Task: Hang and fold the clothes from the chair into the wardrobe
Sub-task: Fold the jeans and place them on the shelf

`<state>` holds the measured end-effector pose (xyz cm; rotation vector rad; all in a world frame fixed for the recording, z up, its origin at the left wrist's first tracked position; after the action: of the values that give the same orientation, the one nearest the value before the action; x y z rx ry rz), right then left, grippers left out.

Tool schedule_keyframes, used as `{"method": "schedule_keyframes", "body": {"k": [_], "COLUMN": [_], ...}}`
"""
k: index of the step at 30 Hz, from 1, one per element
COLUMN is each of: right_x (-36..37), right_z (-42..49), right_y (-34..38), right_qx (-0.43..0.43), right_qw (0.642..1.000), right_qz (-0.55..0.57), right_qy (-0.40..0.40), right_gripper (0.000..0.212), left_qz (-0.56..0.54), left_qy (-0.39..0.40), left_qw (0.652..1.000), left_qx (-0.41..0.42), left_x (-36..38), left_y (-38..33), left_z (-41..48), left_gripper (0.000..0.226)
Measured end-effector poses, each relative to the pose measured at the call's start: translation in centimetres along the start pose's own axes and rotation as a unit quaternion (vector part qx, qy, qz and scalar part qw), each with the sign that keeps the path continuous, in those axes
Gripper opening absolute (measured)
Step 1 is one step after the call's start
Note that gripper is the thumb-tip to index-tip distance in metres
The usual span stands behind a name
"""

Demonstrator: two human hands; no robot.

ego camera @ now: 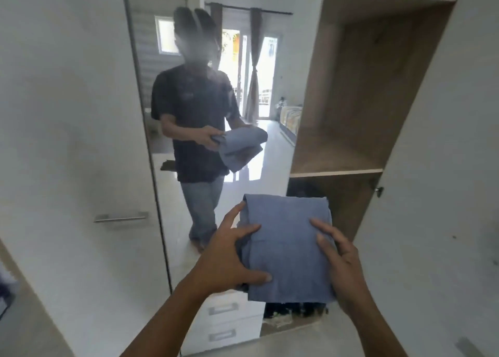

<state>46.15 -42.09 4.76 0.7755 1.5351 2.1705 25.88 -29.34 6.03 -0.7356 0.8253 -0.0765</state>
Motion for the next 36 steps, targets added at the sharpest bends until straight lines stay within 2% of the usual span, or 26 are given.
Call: {"method": "schedule_keyframes", "body": {"k": [8, 16, 21, 27, 32, 36], "right_x": [-11.8, -18.4, -19.9, -20.4, -19.7, -18.6], "right_z": [12.7, 22.2, 29.8, 42.0, 53.6, 61.5], "right_y": [4.6, 7.2, 6.5, 3.5, 0.3, -2.9], "right_qx": [-0.083, -0.134, -0.131, -0.103, -0.059, -0.053], "right_qw": [0.99, 0.981, 0.985, 0.994, 0.997, 0.995], "right_qz": [-0.095, -0.072, -0.068, -0.043, -0.009, 0.006], "right_qy": [-0.068, -0.12, -0.094, -0.023, 0.05, 0.084], "right_gripper": [0.038, 0.038, 0.036, 0.039, 0.028, 0.023], "left_qz": [-0.046, -0.049, -0.047, -0.031, 0.037, 0.091], "left_qy": [-0.022, -0.054, -0.075, -0.143, -0.158, -0.1], "left_qw": [0.989, 0.971, 0.979, 0.979, 0.986, 0.99], "left_qx": [0.14, 0.228, 0.186, 0.14, 0.042, -0.046], "left_x": [11.2, 15.9, 18.9, 20.7, 21.7, 20.8], "left_y": [-2.0, -5.1, -3.0, 0.6, 4.5, 7.1], "left_z": [18.9, 31.1, 36.5, 43.5, 50.8, 56.5], "left_gripper": [0.098, 0.104, 0.102, 0.097, 0.097, 0.111]}}
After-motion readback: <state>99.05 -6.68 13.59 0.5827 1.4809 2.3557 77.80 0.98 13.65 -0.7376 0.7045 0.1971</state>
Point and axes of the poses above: each hand's wrist, its own z-axis towards the middle knuckle, its own x-axis out of the palm, y = z × x, the point moved 3 cm from there along z, towards the middle knuckle, and after that the axes turned 13 degrees about z, right-handed, at the moved point
